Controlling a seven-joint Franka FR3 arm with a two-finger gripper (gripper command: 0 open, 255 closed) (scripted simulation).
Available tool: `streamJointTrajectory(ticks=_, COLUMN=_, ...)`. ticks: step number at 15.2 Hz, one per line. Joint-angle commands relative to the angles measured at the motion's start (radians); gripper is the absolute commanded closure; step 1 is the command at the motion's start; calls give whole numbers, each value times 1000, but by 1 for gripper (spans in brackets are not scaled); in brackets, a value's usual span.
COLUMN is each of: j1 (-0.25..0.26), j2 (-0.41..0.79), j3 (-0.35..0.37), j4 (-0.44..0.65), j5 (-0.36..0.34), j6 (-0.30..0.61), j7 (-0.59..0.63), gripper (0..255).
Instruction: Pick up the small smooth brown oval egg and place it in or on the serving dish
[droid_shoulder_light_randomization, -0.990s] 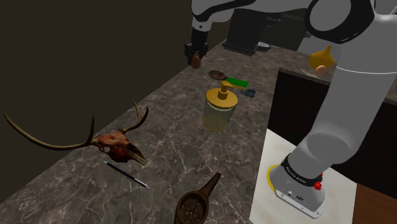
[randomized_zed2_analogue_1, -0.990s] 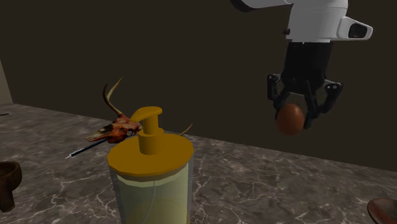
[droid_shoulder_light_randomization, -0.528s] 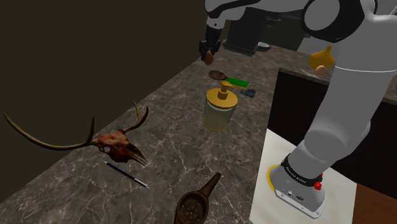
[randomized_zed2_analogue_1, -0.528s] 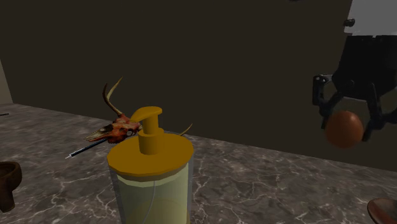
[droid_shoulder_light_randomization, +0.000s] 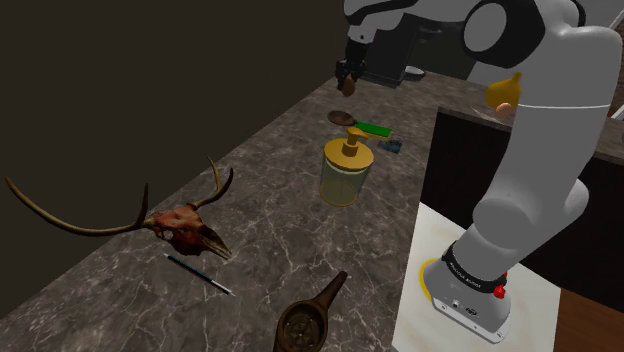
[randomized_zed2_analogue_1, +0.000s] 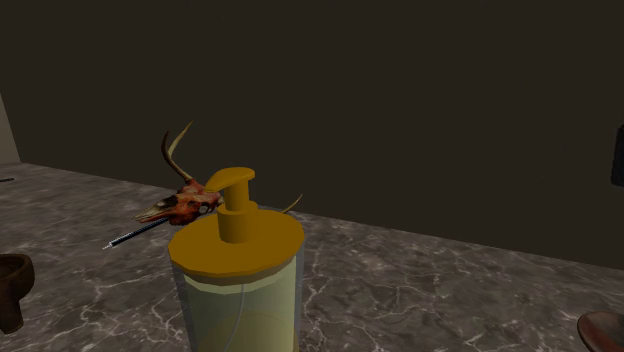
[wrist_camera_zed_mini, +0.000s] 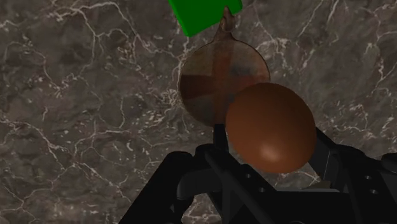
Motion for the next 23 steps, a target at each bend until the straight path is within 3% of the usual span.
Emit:
streamJointTrajectory(ticks=1, j1=-16, j2=16, j3=-5, j4=15, j5=4, j6=-1, j7=-23, gripper=255)
streamJointTrajectory(ticks=14, j1=-15, j2=57, j3=-2, j4=-96, j5=14, j6=150, j7=-40, gripper=255)
streamJointTrajectory(ticks=21, j1=-15, j2=57, j3=-2, j4=-96, j5=14, j6=150, j7=-40, gripper=255)
streamJointTrajectory(ticks=22, j1=-15, j2=57, j3=-2, j4=-96, j5=14, j6=150, j7=-40, gripper=0)
streamJointTrajectory(ticks=23, j1=-15, j2=57, j3=-2, j4=-96, j5=14, j6=150, j7=-40, gripper=0)
